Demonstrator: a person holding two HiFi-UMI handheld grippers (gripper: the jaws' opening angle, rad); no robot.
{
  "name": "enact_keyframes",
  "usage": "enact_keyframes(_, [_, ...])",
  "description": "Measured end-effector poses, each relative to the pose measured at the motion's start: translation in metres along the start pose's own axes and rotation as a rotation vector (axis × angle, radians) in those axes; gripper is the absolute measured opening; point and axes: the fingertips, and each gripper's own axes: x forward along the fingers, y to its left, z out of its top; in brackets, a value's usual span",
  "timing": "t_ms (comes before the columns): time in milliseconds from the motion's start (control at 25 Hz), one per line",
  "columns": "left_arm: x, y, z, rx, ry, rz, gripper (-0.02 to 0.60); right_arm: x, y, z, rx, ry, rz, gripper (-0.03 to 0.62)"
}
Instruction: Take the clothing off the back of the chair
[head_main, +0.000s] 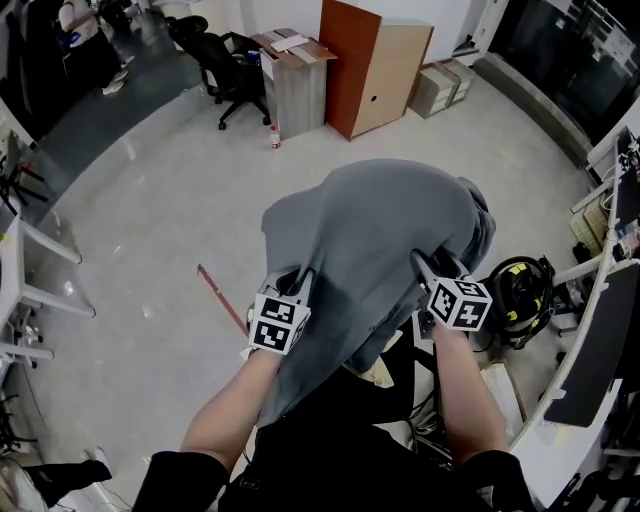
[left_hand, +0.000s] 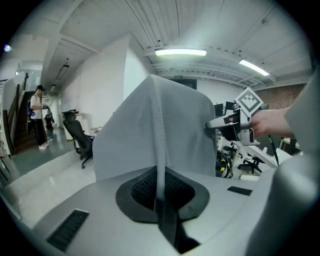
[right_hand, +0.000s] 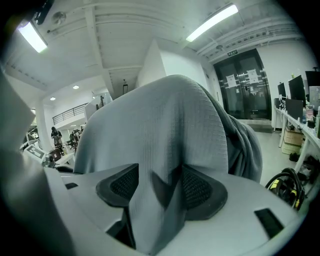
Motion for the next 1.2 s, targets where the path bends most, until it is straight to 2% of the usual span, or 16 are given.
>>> enact_keyframes(80, [-0.003, -0.003, 0.001, -0.007, -0.014, -0.028, 0.008, 0.002, -0.003, 0.002, 0.004, -0.004, -0.021, 0.260])
enact_keyframes(320, [-0.023, -0.004, 0.004, -0.010, -0.051, -0.067, 0.006, -0.013, 0.008, 0.001, -0.047, -0.039, -0.056, 0.031])
enact_keyframes(520, [-0.052, -0.011, 0.009, -0.041, -0.110, -0.112, 0.006, -0.036, 0.052, -0.002, -0.095, -0.066, 0.016, 0.020])
enact_keyframes(680, [-0.074, -0.027, 0.017, -0.042, -0.156, -0.176, 0.006, -0.062, 0.081, -0.013, -0.088, -0.076, 0.033, 0.020])
enact_keyframes(1040, [-0.109, -0.028, 0.001, -0.015, -0.176, -0.231, 0.006, -0.119, 0.135, -0.041, -0.075, -0.130, 0.071, 0.018])
enact_keyframes(1200, [-0.128, -0.033, -0.008, -0.027, -0.176, -0.229, 0.006, -0.136, 0.168, -0.061, -0.086, -0.127, 0.134, 0.018])
